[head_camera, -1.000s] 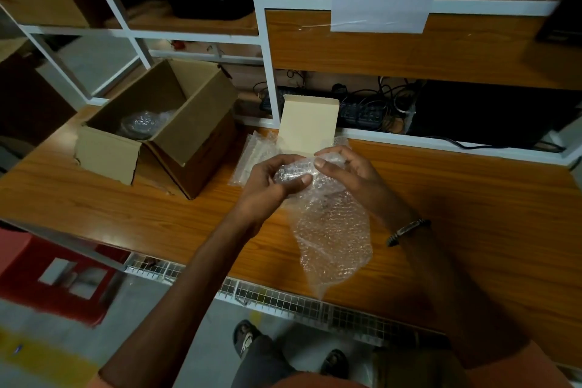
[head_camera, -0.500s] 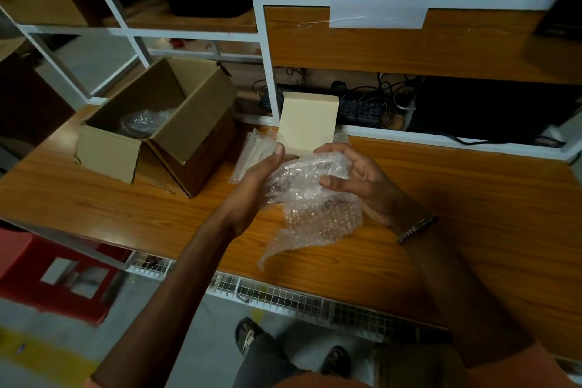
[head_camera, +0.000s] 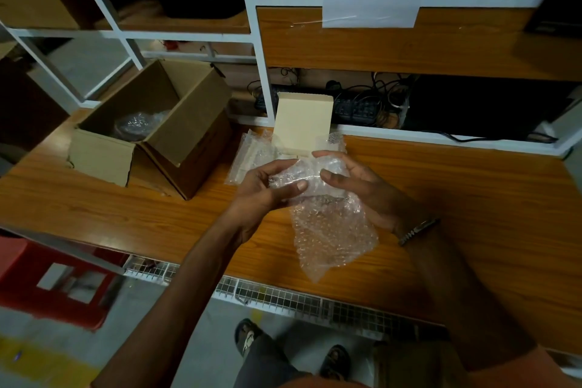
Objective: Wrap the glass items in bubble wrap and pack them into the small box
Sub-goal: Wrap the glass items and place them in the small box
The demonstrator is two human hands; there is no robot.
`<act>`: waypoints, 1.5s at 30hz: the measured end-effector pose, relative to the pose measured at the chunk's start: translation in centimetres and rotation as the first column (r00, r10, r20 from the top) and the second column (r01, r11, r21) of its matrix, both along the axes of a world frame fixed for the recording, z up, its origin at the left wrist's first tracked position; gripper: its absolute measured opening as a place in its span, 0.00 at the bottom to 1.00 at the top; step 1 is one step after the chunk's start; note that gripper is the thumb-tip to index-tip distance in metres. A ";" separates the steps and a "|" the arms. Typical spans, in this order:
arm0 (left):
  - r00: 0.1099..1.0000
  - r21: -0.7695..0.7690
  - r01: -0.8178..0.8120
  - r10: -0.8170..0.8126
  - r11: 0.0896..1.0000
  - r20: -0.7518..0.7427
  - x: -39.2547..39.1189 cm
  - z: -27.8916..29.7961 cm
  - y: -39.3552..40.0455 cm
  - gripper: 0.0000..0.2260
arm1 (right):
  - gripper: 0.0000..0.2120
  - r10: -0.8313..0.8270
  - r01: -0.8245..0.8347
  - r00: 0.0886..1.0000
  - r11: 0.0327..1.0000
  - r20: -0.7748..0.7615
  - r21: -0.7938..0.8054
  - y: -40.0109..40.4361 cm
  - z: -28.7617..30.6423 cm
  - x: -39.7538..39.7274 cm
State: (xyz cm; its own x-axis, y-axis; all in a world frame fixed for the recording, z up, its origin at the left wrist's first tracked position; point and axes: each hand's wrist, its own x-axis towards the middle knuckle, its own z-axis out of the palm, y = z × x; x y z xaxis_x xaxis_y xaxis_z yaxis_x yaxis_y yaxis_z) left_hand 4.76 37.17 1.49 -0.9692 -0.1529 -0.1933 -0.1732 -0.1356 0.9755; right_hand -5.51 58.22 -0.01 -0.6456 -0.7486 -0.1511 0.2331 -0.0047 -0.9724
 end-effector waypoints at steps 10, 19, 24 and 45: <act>0.993 -0.042 0.000 0.005 0.999 0.118 -0.2 1.0 0.5 0.23 | 0.23 -0.115 0.116 0.993 0.991 0.021 -0.066 -0.1 -0.6 0.0; 0.987 -0.018 0.094 -0.091 0.995 0.135 -0.5 0.5 0.7 0.21 | 0.22 -0.046 0.039 0.993 0.997 -0.111 -0.060 1.0 -0.4 0.0; 0.999 -0.114 0.049 -0.047 0.992 0.023 -0.8 -0.3 0.8 0.18 | 0.18 -0.024 0.024 1.000 1.000 -0.014 -0.011 0.9 -0.2 -0.3; 0.963 0.007 0.078 -0.077 0.997 0.257 -2.0 -0.3 1.4 0.30 | 0.15 -0.102 0.111 0.976 0.993 -0.191 0.033 0.9 0.4 -0.2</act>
State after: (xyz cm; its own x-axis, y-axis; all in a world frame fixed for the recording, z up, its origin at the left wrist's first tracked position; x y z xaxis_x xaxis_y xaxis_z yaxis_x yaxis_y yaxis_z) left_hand 2.80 38.59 1.23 -0.8959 -0.0804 -0.4368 -0.4278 -0.1088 0.8973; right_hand -5.67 59.07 0.35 -0.7413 -0.6694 -0.0494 0.0458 0.0230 -0.9987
